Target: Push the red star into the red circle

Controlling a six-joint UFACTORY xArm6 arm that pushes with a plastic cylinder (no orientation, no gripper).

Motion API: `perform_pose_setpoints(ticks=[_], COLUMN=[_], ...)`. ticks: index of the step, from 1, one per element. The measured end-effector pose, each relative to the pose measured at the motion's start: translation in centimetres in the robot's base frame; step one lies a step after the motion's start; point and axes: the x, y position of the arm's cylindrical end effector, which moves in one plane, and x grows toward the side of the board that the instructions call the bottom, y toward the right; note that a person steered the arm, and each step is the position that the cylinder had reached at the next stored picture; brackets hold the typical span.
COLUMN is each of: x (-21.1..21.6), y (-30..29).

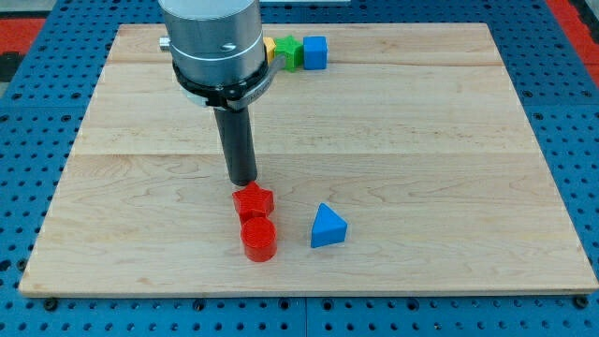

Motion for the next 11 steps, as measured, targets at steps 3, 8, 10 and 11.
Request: perform_pose_setpoints(ticks=[3,8,10,11], x=[0.0,3.4,6.6,7.1], y=[0.1,6.7,6.3,11.8])
